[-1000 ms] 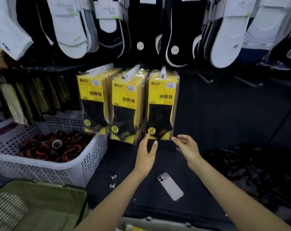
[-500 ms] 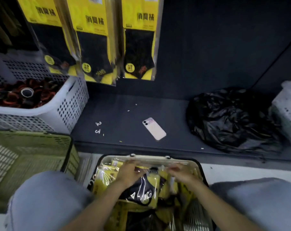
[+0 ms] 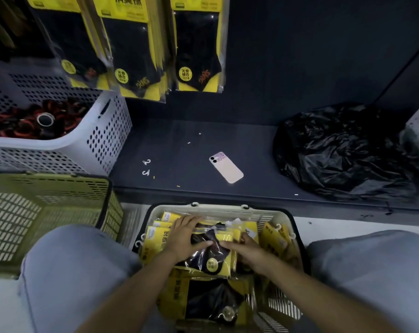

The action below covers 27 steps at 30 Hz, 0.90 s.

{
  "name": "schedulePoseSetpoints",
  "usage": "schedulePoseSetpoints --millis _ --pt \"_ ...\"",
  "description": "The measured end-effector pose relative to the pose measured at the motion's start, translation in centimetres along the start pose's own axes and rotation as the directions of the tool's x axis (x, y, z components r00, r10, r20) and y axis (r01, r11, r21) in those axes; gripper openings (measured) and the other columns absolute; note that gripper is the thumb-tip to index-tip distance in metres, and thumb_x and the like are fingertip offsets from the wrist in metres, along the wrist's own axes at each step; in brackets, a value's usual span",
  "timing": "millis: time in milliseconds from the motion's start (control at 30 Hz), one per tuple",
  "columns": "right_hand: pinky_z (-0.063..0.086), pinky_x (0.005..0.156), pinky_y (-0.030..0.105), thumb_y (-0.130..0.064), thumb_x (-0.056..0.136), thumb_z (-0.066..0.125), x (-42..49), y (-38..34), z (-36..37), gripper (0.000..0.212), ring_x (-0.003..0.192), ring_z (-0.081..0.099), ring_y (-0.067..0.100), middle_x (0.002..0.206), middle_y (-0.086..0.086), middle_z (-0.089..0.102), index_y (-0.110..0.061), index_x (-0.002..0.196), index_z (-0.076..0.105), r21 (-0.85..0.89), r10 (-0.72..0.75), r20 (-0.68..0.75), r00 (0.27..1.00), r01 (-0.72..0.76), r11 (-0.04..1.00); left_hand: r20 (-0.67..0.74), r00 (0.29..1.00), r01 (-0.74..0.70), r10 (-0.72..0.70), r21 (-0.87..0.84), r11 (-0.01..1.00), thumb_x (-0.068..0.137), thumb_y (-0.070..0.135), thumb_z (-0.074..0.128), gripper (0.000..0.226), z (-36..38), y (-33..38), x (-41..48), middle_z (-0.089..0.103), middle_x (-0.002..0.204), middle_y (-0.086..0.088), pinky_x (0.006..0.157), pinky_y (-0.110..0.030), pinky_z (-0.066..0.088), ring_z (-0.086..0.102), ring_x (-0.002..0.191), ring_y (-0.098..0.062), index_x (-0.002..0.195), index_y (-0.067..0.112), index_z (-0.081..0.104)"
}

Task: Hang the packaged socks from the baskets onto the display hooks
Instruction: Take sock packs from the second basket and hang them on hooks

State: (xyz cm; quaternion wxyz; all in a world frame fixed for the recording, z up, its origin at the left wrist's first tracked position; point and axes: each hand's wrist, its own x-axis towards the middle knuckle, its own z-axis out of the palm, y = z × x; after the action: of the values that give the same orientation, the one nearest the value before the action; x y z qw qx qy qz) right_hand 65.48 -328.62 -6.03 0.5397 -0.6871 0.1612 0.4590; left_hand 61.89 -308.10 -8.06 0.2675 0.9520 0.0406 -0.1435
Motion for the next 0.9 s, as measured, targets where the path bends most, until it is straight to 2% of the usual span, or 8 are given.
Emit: schedulePoseSetpoints --millis 133,300,367,467,567,700,800,900 --pt "0.045 0.102 0.052 -0.028 0.071 0.079 0.5 -0.3 0.1 0.080 0.115 0.059 0.031 0.127 0.013 0.060 -0.012 0.139 0.039 0.185 -0.047 0.056 0.997 0.036 0.982 -0.068 0.997 0.018 -0.028 -0.139 0.990 0.077 0.062 0.063 0.075 -0.4 0.6 0.3 0.037 0.145 0.007 0.113 -0.035 0.023 0.029 0.135 -0.017 0.141 0.030 0.038" --pt "0.057 0.075 0.037 -0.030 0.074 0.079 1.0 -1.4 -1.2 0.073 0.104 0.063 0.027 0.125 0.010 0.061 -0.015 0.136 0.043 0.165 -0.090 -0.133 0.987 0.111 0.980 -0.162 0.976 0.117 -0.147 -0.183 0.976 0.075 0.058 0.068 0.083 -1.2 -0.1 0.8 0.038 0.146 -0.002 0.114 -0.036 0.024 0.030 0.137 -0.022 0.141 0.021 0.036" --pt "0.052 0.065 0.024 -0.027 0.079 0.076 1.1 -1.3 -2.0 0.057 0.094 0.062 0.024 0.121 0.013 0.062 -0.009 0.127 0.052 0.078 -0.142 -0.328 0.934 0.176 0.981 -0.075 0.949 0.295 -0.306 -0.126 0.947 0.071 0.062 0.069 0.103 -1.1 -1.3 0.6 0.025 0.153 -0.008 0.117 -0.038 0.018 0.020 0.142 -0.026 0.149 0.015 0.019" --pt "0.048 0.087 0.031 -0.026 0.081 0.075 1.4 -0.4 -3.0 0.051 0.108 0.059 0.029 0.121 0.015 0.062 -0.003 0.123 0.056 -0.210 -0.250 -0.491 0.835 0.165 0.964 0.030 0.894 0.449 -0.448 -0.085 0.890 0.067 0.063 0.071 0.120 0.1 -2.7 -0.3 0.011 0.159 -0.007 0.116 -0.044 0.015 0.011 0.146 -0.029 0.151 0.018 -0.001" --pt "0.046 0.098 0.036 -0.030 0.077 0.078 1.1 0.5 -2.9 0.064 0.117 0.056 0.030 0.125 0.013 0.061 -0.003 0.130 0.052 -0.312 -0.295 -0.409 0.864 0.172 0.934 0.024 0.889 0.451 -0.457 -0.217 0.866 0.066 0.053 0.079 0.121 1.0 -3.1 -0.7 0.026 0.154 -0.007 0.109 -0.042 0.032 0.028 0.140 -0.030 0.151 0.022 -0.001" --pt "0.046 0.094 0.033 -0.023 0.073 0.082 0.8 0.4 -2.5 0.074 0.114 0.056 0.025 0.130 0.014 0.057 -0.002 0.134 0.045 -0.131 -0.220 -0.376 0.900 0.183 0.974 0.001 0.880 0.444 -0.476 -0.360 0.820 0.065 0.043 0.084 0.119 1.1 -3.2 -0.8 0.044 0.144 -0.009 0.101 -0.039 0.044 0.044 0.130 -0.031 0.151 0.024 0.004" --pt "0.041 0.097 0.035 -0.029 0.070 0.083 0.5 -0.2 -2.1 0.081 0.123 0.050 0.028 0.132 0.006 0.053 -0.008 0.137 0.042 -0.064 -0.169 -0.240 0.956 0.158 0.985 0.011 0.871 0.443 -0.491 -0.448 0.776 0.064 0.042 0.084 0.115 1.1 -3.6 -0.8 0.049 0.140 -0.010 0.102 -0.045 0.044 0.048 0.127 -0.030 0.150 0.022 0.011" --pt "0.046 0.079 0.021 -0.032 0.071 0.081 -0.7 -1.8 -2.1 0.052 0.107 0.060 0.016 0.113 -0.008 0.059 -0.023 0.116 0.056 -0.029 -0.225 -0.120 0.967 0.223 0.974 0.070 0.851 0.459 -0.521 -0.582 0.671 0.066 0.040 0.084 0.113 0.6 -3.3 -0.4 0.048 0.138 -0.006 0.101 -0.044 0.046 0.052 0.122 -0.028 0.149 0.019 0.010"
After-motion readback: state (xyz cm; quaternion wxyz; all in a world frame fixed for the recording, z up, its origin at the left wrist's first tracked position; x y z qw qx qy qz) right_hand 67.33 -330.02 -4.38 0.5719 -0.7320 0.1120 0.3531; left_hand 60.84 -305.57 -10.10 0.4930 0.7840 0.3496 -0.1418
